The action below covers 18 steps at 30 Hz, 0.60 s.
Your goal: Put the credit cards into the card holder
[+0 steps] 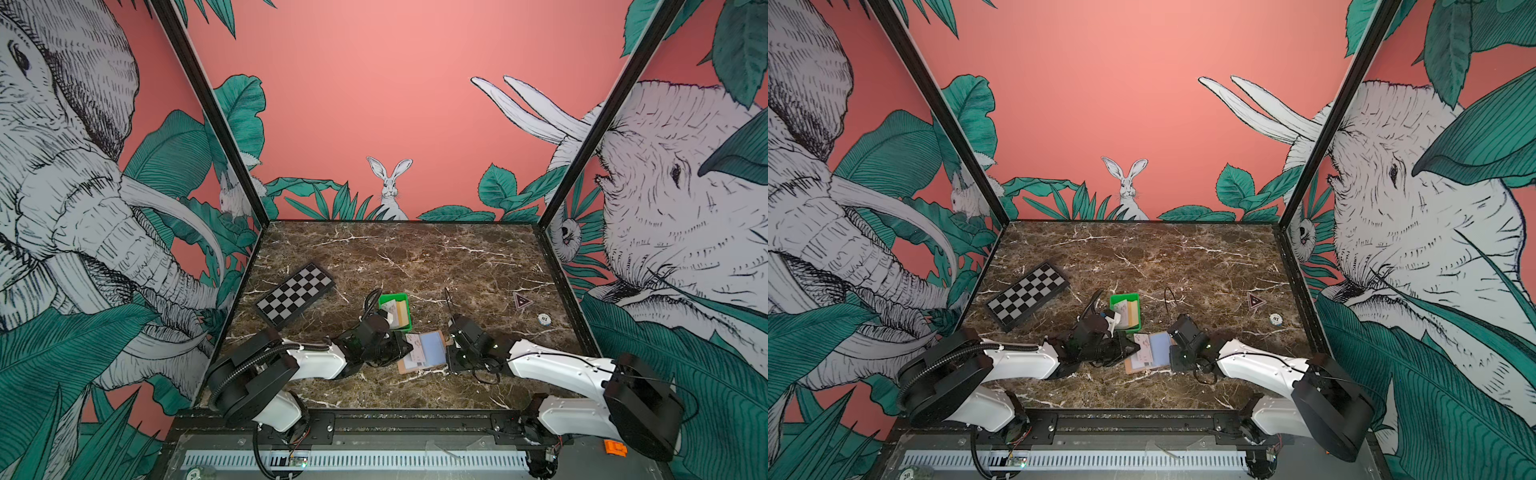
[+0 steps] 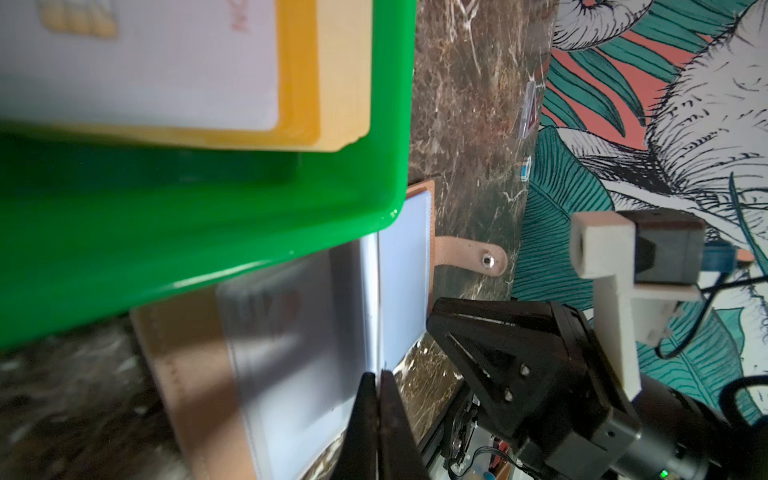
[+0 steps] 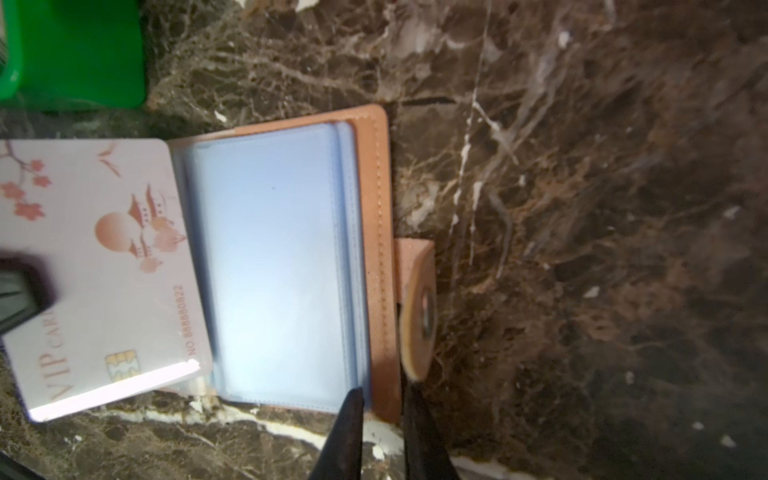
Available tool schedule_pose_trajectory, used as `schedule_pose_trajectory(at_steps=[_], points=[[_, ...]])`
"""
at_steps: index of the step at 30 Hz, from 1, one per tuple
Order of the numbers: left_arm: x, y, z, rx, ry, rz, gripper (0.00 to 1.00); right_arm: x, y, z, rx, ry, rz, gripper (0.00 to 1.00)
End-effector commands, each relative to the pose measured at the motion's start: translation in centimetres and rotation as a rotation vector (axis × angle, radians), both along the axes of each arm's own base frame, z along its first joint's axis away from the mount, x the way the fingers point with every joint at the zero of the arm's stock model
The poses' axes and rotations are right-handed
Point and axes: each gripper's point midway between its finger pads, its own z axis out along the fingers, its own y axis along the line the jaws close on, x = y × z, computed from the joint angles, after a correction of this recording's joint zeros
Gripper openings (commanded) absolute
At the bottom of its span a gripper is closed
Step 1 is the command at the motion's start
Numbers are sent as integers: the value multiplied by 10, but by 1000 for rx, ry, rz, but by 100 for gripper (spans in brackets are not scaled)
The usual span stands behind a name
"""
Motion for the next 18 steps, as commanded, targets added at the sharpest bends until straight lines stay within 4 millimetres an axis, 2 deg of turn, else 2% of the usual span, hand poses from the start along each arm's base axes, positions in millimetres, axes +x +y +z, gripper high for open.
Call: schedule_pose_trajectory(at_steps=[1, 18], points=[[-1, 8, -4, 31, -1, 7, 0, 6, -9, 5, -20, -32, -36, 19], [0, 2, -8, 27, 4, -6, 0, 3, 0, -5, 20, 10, -18, 22]])
